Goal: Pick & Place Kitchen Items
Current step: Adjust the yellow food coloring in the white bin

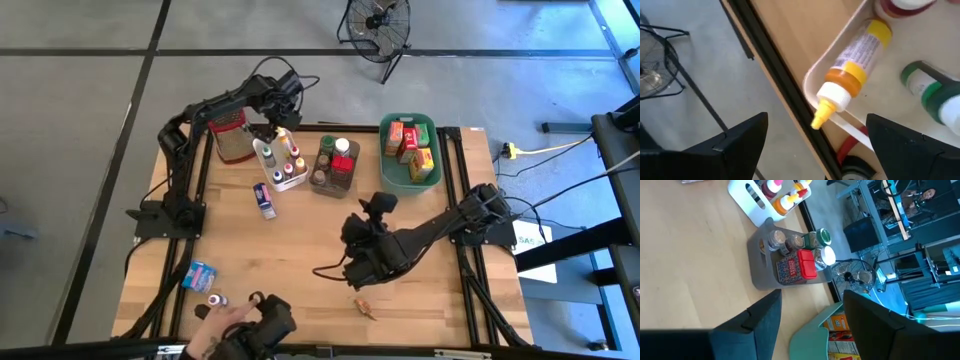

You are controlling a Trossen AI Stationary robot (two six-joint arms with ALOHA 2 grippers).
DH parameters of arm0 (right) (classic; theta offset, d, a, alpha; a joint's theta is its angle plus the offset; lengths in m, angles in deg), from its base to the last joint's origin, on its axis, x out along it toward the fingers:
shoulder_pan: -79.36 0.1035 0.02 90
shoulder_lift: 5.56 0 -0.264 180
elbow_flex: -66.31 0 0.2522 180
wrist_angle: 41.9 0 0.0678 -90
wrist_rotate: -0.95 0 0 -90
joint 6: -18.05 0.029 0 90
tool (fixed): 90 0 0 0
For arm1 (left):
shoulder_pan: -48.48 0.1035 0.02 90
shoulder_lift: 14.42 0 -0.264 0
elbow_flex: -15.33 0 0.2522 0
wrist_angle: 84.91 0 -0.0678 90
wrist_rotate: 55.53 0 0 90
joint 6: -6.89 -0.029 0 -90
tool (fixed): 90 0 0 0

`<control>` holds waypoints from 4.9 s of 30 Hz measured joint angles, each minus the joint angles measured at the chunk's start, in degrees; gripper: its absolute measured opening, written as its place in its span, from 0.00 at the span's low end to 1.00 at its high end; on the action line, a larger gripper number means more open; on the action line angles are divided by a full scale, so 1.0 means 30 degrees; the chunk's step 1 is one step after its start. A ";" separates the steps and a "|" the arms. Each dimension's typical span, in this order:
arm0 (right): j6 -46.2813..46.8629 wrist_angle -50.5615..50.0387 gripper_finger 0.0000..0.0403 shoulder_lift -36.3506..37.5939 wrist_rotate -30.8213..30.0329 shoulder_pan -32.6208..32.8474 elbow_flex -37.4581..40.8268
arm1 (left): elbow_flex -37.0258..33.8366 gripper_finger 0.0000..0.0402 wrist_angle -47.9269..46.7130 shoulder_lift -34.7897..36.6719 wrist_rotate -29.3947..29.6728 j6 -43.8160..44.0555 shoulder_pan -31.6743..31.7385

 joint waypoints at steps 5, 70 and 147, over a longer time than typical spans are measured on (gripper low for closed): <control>0.0043 -0.0213 0.53 -0.0007 0.0000 0.0063 0.0000 | 0.0000 0.83 0.0033 -0.0295 0.0232 -0.0201 -0.0067; 0.0451 0.0496 0.53 0.0619 -0.0175 0.0043 0.2535 | 0.0007 0.81 0.2027 -0.2046 0.2775 -0.3657 0.0197; 0.0386 0.0226 0.53 0.0612 -0.0364 0.0055 0.2528 | 0.1603 0.31 0.2266 -0.2760 0.3186 0.1986 0.0408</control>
